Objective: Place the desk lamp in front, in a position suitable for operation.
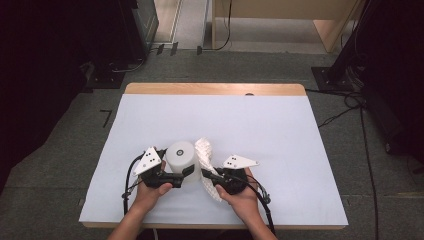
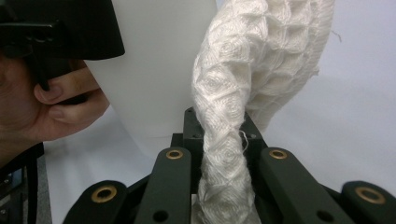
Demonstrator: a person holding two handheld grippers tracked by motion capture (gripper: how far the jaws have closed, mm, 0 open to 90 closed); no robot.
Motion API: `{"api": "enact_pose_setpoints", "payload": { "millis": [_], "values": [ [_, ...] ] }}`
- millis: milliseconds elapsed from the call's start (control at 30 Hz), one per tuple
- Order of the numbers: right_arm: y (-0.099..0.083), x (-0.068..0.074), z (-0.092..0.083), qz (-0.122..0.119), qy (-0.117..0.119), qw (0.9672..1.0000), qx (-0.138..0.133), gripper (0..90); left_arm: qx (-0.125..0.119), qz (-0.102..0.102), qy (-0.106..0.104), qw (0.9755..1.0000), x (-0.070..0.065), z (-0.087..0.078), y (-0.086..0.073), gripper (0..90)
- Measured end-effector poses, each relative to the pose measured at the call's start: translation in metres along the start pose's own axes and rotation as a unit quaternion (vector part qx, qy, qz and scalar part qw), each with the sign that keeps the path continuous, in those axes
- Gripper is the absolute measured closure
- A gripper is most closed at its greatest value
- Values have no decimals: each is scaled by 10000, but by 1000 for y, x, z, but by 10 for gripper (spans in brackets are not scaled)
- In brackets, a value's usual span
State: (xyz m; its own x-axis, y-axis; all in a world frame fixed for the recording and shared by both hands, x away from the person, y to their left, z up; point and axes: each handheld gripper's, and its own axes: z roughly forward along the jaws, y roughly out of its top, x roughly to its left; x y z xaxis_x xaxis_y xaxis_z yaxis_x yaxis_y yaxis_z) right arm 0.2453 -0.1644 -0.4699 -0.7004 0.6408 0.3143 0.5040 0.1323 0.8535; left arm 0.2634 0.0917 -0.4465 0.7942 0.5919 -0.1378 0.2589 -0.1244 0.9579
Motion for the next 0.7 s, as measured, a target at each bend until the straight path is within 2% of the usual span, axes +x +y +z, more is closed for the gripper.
{"api": "enact_pose_setpoints", "payload": {
  "millis": [233, 333, 467, 600, 700],
  "values": [
    [-1, -4, -1, 50, -56, 10000, 17, 800, 77, 94, -144, 9998, -5, 4, -1, 89],
    [2, -5, -5, 38, -97, 9999, -79, 800, 182, 202, -175, 9995, -10, 8, -3, 89],
    [9, -3, -15, 22, -46, 9994, -335, 800, 375, 379, -123, 9985, -14, 14, -8, 89],
    [17, 1, -25, -79, -16, 9984, -567, 801, 502, 429, -42, 9978, -16, 18, -11, 89],
    [19, 2, -27, -129, 25, 9980, -619, 801, 480, 418, -29, 9980, -15, 17, -10, 89]
  ]
}}
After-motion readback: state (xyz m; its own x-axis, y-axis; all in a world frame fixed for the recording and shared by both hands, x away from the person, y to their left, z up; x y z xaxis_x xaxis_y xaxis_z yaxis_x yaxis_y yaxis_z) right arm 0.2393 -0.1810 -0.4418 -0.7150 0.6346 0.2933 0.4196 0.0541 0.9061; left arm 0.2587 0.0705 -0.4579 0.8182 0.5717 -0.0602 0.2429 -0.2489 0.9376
